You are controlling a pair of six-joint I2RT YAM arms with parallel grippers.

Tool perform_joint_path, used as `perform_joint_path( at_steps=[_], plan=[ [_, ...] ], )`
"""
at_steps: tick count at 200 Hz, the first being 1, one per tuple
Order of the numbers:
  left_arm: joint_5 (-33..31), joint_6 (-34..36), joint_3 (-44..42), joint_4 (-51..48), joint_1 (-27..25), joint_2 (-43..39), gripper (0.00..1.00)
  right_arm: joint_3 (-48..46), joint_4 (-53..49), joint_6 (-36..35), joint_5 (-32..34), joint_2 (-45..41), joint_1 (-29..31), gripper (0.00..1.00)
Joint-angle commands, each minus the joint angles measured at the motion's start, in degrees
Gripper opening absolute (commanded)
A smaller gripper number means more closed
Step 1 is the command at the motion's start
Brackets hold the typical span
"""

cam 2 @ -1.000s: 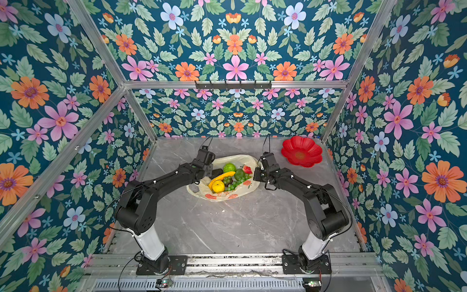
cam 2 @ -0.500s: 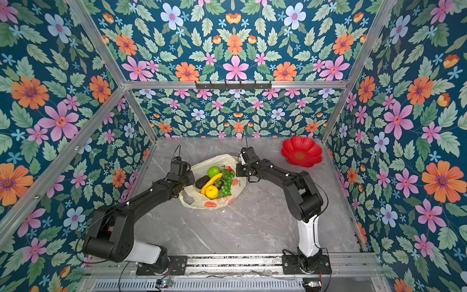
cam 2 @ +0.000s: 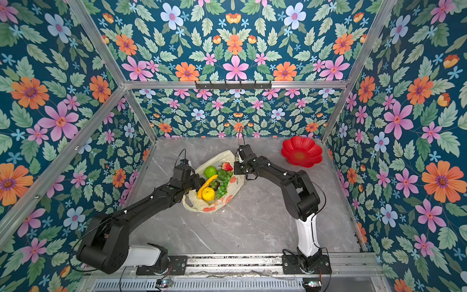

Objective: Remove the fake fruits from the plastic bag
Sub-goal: 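Release the bag with the right gripper and move it toward the red plate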

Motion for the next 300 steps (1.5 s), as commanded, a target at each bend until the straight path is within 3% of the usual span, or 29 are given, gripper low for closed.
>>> perform_joint_path(
  at_steps=[1,28,53,77,113,139,209,242,300],
  plan=[
    [1.8,1.71,-0.49,4.08,-0.38,-0.51,0.0,-1.48,-1.05,-1.11,3.69,-1.53,0.11,0.19],
    [1.54,1.72,-2.93,6.45,-0.39,-2.7,0.0,-4.4,-1.57,-1.11,5.51,-5.19,0.13,0.48],
    [0.19,1.8,-4.82,7.93,-0.38,-4.37,0.0,-6.33,-3.57,-0.33,6.51,-8.49,0.79,0.68],
    [-0.31,1.63,-6.13,9.65,-0.38,-4.95,0.0,-6.21,-7.33,-0.23,10.86,-9.41,4.15,0.8],
    [-1.15,1.37,-7.3,10.56,-0.38,-5.32,0.0,-4.29,-12.68,0.97,17.06,-7.66,8.37,0.89],
    [-1.54,1.13,-8.02,11.02,-0.39,-5.77,0.0,-2.93,-15.58,2.28,18.53,-5.31,8.82,0.89],
    [-3.96,0.79,-9.02,10.94,-0.38,-6.89,0.0,-6.86,-17.02,3.63,21.28,-6.43,8.2,0.71],
    [-4.62,0.66,-9.45,11.2,-0.38,-7.06,0.0,-7.89,-17.0,3.82,21.23,-7.99,8.15,0.72],
    [-4.42,0.48,-10.14,12.06,-0.37,-7.55,0.0,-13.6,-11.47,1.2,15.07,-19.37,7.24,0.79]
  ],
)
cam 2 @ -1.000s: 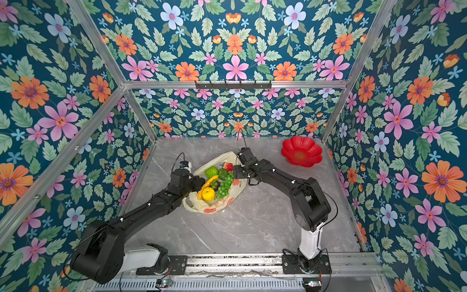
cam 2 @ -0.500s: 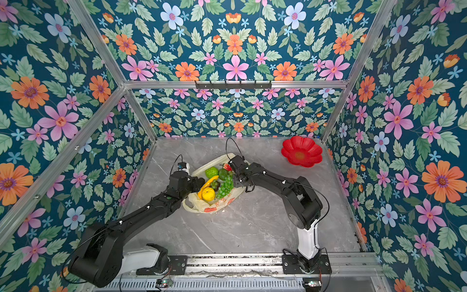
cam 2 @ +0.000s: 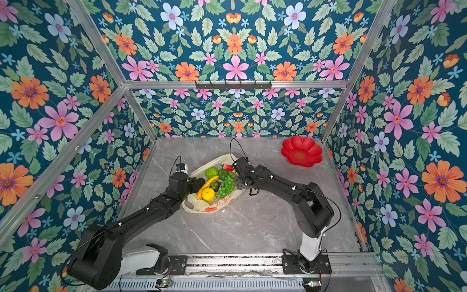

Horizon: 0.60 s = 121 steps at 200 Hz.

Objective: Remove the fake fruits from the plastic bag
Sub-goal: 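Release the bag with the right gripper and move it toward the red plate, then grip the rim of the red flower-shaped plate with the right gripper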

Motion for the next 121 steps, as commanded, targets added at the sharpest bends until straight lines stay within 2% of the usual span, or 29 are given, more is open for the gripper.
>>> perform_joint_path(
  at_steps=[1,38,62,79,94,121],
  plan=[
    [-0.34,-0.61,-0.16,1.84,0.02,-0.33,0.0,-2.21,2.44,-0.84,-3.02,-4.16,-1.51,0.79],
    [-0.77,-0.52,-0.67,2.11,0.02,-1.14,0.0,-9.5,6.54,4.84,-4.3,-15.07,-10.08,0.79],
    [-0.98,-0.52,-1.0,2.28,0.02,-1.48,0.0,-14.39,9.09,11.59,-7.3,-19.85,-19.74,0.79],
    [-1.16,-0.44,-1.05,2.46,0.01,-1.5,0.0,-17.66,11.1,15.71,-10.78,-22.36,-26.27,0.79],
    [-1.15,-0.43,-1.05,2.49,-0.01,-1.41,0.0,-20.54,14.22,17.9,-11.2,-23.87,-30.39,0.79],
    [-0.78,-0.52,-1.13,2.71,0.02,-1.24,0.0,-22.51,16.97,21.78,-13.01,-22.44,-37.79,0.78]
  ],
)
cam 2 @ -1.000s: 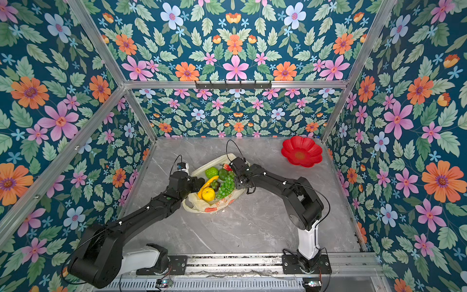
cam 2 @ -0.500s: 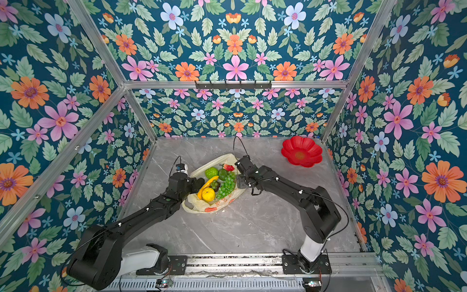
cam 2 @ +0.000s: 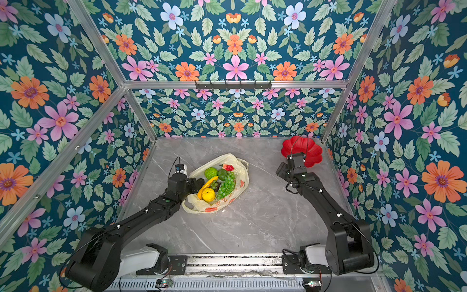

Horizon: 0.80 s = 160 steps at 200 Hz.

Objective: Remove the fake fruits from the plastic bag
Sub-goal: 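Grip the rim of the red flower-shaped plate with the right gripper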

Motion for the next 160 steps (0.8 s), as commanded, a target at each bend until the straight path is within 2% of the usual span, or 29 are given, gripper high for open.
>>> perform_joint_path(
  at_steps=[1,41,77,88,133,160],
  plan=[
    [-0.34,-0.52,-0.04,1.86,0.02,0.12,0.0,-1.3,4.96,6.2,-2.33,1.2,-5.07,0.78],
    [0.12,-0.52,0.11,2.05,-0.03,1.04,0.0,-0.73,11.15,11.31,-3.78,8.98,-12.83,0.77],
    [-0.04,-0.28,-0.01,2.14,0.06,1.17,0.0,5.87,12.17,11.51,-8.1,18.16,-17.98,0.75],
    [-0.24,-0.26,-0.02,2.18,0.02,1.0,0.0,7.42,12.26,11.98,-8.73,21.99,-18.79,0.74],
    [-0.18,-0.1,0.02,2.23,0.02,1.23,0.0,12.87,10.9,13.07,-8.08,27.96,-20.34,0.72],
    [-0.28,0.09,0.02,2.27,0.02,1.33,0.0,13.54,12.96,14.85,-7.75,30.31,-21.59,0.63]
  ],
)
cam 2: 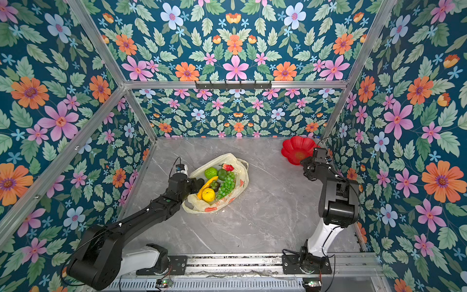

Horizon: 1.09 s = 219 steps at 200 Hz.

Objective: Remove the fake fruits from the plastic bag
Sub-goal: 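Grip the rim of the red flower-shaped plate with the right gripper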

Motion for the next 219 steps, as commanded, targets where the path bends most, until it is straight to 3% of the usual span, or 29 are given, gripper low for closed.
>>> perform_joint_path(
  at_steps=[1,62,113,157,187,219],
  plan=[
    [-0.49,0.0,0.03,1.07,0.02,0.16,0.0,0.76,1.22,2.26,0.3,1.71,-0.82,0.62],
    [-0.15,0.05,0.22,1.14,0.02,0.63,0.0,3.87,1.41,3.3,0.29,5.84,-2.1,0.47],
    [-0.18,0.14,0.31,1.14,0.02,0.97,0.0,6.0,1.63,4.08,-2.79,8.57,-2.38,0.23],
    [0.3,0.23,0.69,0.83,0.01,1.77,0.0,3.63,3.17,5.19,-4.87,7.3,-2.31,0.08],
    [0.3,0.32,0.74,0.78,-0.03,1.6,0.0,1.97,3.54,4.42,-7.96,5.76,-2.28,0.01],
    [0.62,0.32,0.83,0.61,-0.03,1.42,0.0,-1.77,3.37,3.24,-11.54,1.99,-2.3,0.0]
  ],
)
